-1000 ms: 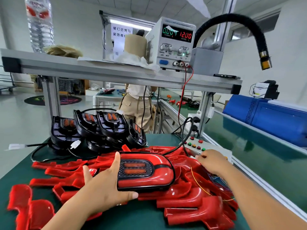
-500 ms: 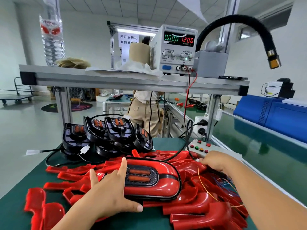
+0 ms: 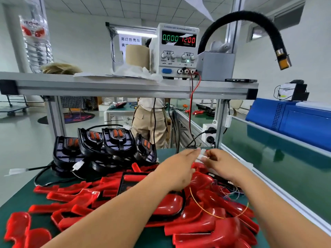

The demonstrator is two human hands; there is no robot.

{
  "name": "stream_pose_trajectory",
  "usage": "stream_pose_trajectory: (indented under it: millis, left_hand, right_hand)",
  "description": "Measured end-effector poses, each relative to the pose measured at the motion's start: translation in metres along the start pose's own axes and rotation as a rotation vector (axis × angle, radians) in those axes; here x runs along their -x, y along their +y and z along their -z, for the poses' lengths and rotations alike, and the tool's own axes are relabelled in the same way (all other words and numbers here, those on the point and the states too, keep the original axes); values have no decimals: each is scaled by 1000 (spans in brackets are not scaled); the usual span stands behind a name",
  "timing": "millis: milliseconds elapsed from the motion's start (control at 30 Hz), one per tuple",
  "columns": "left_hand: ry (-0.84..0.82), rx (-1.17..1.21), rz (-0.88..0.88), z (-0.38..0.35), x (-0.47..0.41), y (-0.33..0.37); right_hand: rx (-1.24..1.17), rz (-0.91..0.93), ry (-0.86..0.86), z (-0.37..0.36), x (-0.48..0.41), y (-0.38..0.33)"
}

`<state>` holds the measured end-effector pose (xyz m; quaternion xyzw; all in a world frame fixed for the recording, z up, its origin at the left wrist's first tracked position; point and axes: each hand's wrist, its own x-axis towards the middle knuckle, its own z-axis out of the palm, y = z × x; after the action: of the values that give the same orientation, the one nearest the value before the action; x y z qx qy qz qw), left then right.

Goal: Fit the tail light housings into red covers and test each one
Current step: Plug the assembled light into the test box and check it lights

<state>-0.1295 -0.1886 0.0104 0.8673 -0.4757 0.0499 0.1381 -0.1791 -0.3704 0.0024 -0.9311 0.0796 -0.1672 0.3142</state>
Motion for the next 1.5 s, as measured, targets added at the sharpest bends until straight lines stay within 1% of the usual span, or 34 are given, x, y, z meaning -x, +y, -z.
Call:
stream_pose_trajectory:
  millis: [100, 167, 267, 400, 467, 633, 733, 800, 1000, 1067, 1100, 1167, 1267, 1333, 1400, 1433, 1500]
  left_hand:
    - [-77, -5, 13, -6, -18, 1]
    - [-65, -16, 36, -3, -24, -2]
    - [-45, -82, 18, 6, -28, -8]
    - [-95, -156, 7, 10, -28, -13]
    - [-91, -155, -2, 8, -28, -15]
    - [-98, -109, -9, 3, -31, -16]
    - [-102, -128, 10, 3, -31, -19]
    - [-109, -121, 24, 4, -31, -23]
    - [-50, -37, 35, 15, -26, -28]
    - [40, 85, 21, 20, -21, -31]
    - [100, 201, 16, 24, -18, -33]
    - [208, 489, -4, 34, -12, -33]
    - [288, 923, -62, 56, 0, -27]
    - [329, 1146, -96, 72, 9, -24]
    - [388, 1332, -119, 86, 19, -25]
    - [429, 1399, -122, 91, 25, -27]
    - [547, 1454, -129, 99, 37, -33]
  right_hand:
    - [51, 65, -50, -2, -2, -8]
    - [41, 81, -40, -5, -1, -10]
    - [-19, 81, -27, -10, -1, -13]
    - [174, 130, -59, -14, -5, -16]
    - [208, 149, -83, -14, -6, -17]
    - [180, 148, -78, -16, -7, -14]
    - [119, 164, -79, -14, -3, -13]
    - [122, 158, -74, -12, -1, -11]
    - [146, 77, -57, -11, 2, -6]
    - [272, 74, -8, -9, -1, -5]
    - [306, 81, 40, -9, -4, -7]
    - [223, 110, 136, -8, -8, -14]
    - [58, 112, 223, -9, -12, -30]
    - [-36, 93, 197, -10, -13, -41]
    - [-49, 94, 142, -12, -13, -53]
    - [-26, 97, 112, -15, -12, -59]
    - [-4, 102, 35, -25, -7, -70]
